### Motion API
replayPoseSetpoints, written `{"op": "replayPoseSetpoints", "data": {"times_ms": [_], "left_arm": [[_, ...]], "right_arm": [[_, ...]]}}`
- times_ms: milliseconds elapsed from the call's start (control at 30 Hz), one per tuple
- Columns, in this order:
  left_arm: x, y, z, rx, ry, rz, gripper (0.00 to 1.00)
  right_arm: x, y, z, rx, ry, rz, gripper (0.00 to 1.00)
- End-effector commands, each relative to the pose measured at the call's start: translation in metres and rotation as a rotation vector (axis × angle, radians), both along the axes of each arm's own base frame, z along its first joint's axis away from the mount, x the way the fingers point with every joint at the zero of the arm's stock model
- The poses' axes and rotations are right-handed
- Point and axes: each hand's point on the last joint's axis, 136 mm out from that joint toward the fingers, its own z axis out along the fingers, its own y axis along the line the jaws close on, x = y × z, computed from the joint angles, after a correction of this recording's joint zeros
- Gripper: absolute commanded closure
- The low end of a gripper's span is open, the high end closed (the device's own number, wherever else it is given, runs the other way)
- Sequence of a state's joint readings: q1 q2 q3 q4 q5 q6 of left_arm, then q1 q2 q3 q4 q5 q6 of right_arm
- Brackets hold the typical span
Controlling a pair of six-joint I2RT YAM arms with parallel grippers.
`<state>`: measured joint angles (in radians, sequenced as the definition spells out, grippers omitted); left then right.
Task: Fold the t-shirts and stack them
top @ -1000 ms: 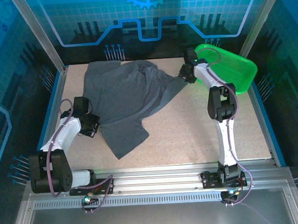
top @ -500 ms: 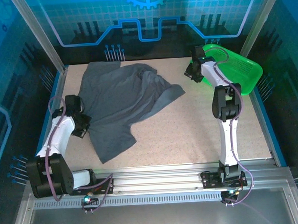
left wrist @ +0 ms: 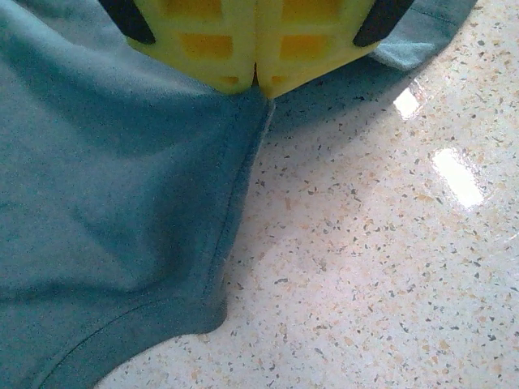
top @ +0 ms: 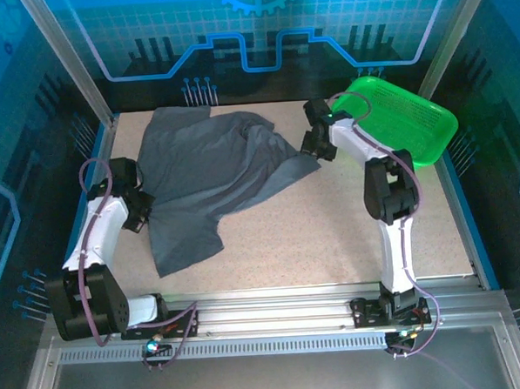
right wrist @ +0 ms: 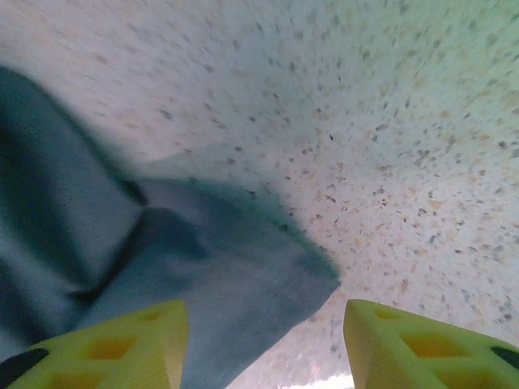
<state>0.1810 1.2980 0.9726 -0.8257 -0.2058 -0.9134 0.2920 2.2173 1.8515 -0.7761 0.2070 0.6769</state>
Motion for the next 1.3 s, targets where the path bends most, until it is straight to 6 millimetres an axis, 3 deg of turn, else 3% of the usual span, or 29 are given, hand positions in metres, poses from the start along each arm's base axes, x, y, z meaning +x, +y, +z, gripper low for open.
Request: {"op": "replayPoseSetpoints", "data": {"times_ms": [0,133,233,400,667,800,867,1000,1100,1200,1267], "left_arm": [[0.004,0.005,0.004,0.011,-0.011,-0.001,1.0],[0.004,0.003,0.004,0.0,-0.015,-0.002,1.0],[0.004,0.002,0.004,-0.004,-0.016,0.001,1.0],[0.006,0.001,0.006,-0.009,-0.023,0.0,1.0],[0.013,-0.001,0.008,-0.028,-0.038,0.003,1.0],[0.017,-0.002,0.009,-0.039,-0.048,0.001,1.0],[0.021,-0.003,0.011,-0.049,-0.058,-0.001,1.0],[0.032,-0.01,0.017,-0.088,-0.106,-0.018,1.0],[0.051,-0.02,0.033,-0.142,-0.193,-0.034,1.0],[0.08,-0.026,0.071,-0.179,-0.327,-0.039,1.0],[0.1,-0.027,0.106,-0.2,-0.432,-0.034,1.0]], "right_arm": [[-0.015,-0.015,-0.022,-0.101,0.105,0.023,0.47],[-0.004,-0.015,-0.026,-0.095,0.107,0.034,0.48],[0.001,-0.01,-0.044,-0.087,0.158,0.055,0.49],[0.002,0.0,-0.057,-0.041,0.189,0.066,0.62],[-0.01,-0.003,-0.053,-0.021,0.217,0.017,0.76],[-0.015,-0.008,-0.042,-0.021,0.201,-0.013,0.95],[-0.016,-0.009,-0.034,-0.012,0.171,-0.022,1.0],[-0.007,-0.009,0.026,0.033,0.035,-0.024,1.0],[0.003,-0.01,0.081,0.096,-0.096,-0.027,1.0],[0.015,-0.012,0.143,0.183,-0.248,-0.037,1.0],[0.023,-0.012,0.187,0.235,-0.356,-0.031,1.0]]}}
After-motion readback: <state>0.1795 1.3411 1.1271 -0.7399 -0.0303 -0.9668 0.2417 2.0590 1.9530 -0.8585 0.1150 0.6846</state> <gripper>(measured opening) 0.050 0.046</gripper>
